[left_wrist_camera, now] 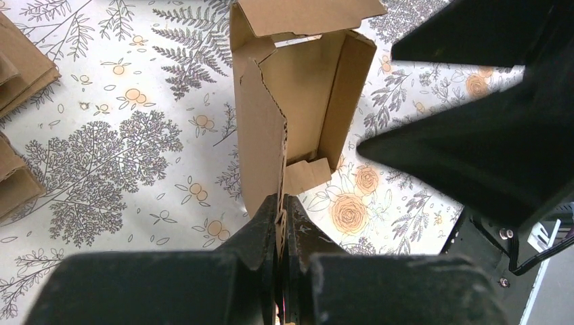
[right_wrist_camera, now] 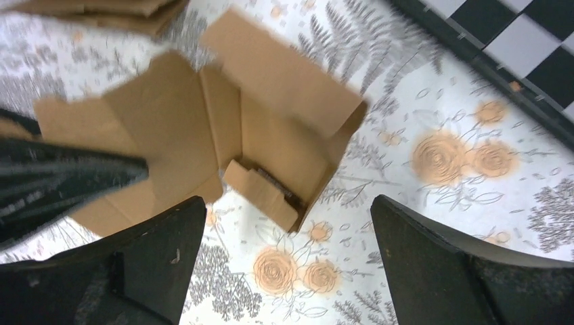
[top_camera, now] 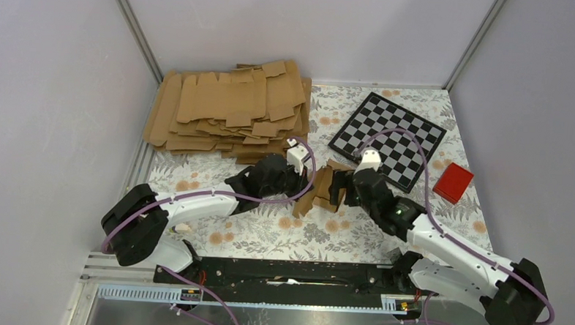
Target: Fold the paper box
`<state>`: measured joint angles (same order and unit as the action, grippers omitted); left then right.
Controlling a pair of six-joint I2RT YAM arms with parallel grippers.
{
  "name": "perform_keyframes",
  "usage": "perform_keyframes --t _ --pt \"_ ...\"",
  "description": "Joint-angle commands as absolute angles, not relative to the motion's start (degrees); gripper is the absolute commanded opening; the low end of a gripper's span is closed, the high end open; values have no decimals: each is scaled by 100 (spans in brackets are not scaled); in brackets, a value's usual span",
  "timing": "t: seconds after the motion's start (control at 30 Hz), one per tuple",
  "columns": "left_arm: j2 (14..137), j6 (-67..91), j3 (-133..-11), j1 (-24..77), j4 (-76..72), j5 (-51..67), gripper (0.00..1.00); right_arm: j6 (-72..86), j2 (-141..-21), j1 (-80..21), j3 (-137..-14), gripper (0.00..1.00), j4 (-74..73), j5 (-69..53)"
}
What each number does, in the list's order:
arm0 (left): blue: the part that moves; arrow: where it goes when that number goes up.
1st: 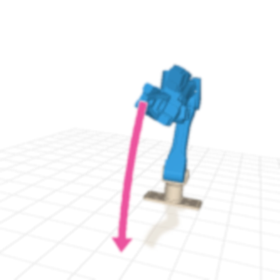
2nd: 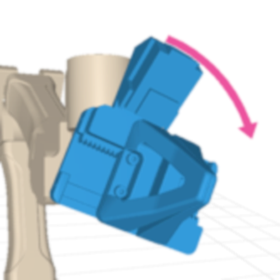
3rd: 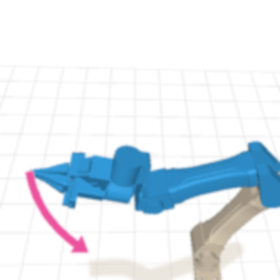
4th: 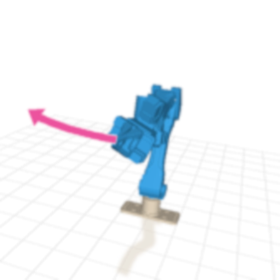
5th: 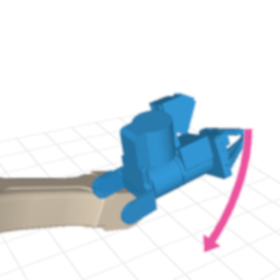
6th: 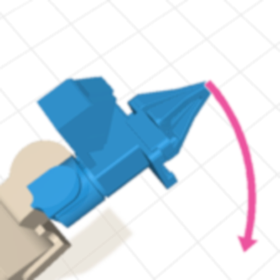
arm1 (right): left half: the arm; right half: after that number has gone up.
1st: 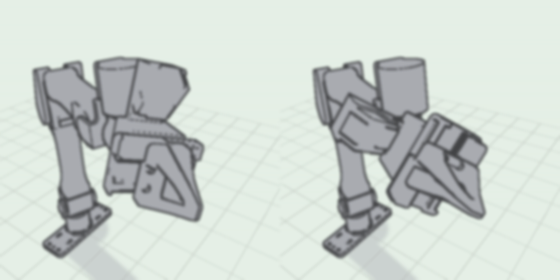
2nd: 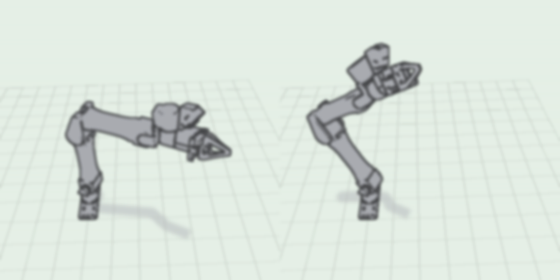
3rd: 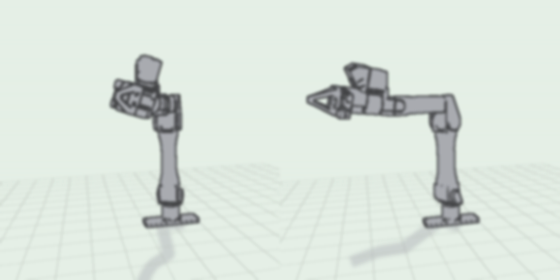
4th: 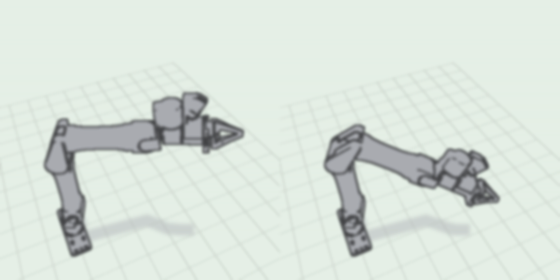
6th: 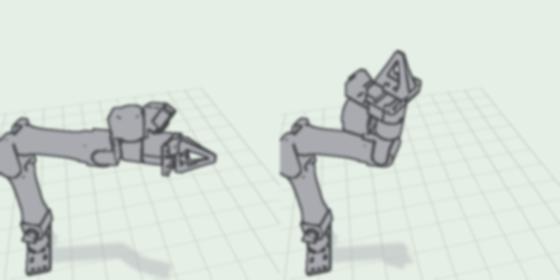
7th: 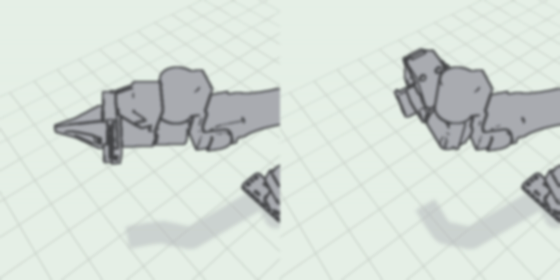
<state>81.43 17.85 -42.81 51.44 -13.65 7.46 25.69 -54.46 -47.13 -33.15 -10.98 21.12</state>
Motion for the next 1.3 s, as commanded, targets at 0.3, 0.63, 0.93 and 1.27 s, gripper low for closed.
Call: perform_keyframes --t 0.3,0.63,0.93,1.27 --pt "7939 1527 -4386 5183 -1184 546 0 1119 -6857 -3439 -5541 100 -2540 -433" --pt "7945 1318 -4282 5178 -1382 433 0 596 -7181 -3432 -5799 100 -2565 396" --pt "7967 1159 -4175 5185 -1518 361 0 455 -6858 -3428 -5854 100 -2577 1109" --pt "7745 362 -3731 5180 -2335 523 0 582 -7537 -3414 -6038 100 -2759 191"
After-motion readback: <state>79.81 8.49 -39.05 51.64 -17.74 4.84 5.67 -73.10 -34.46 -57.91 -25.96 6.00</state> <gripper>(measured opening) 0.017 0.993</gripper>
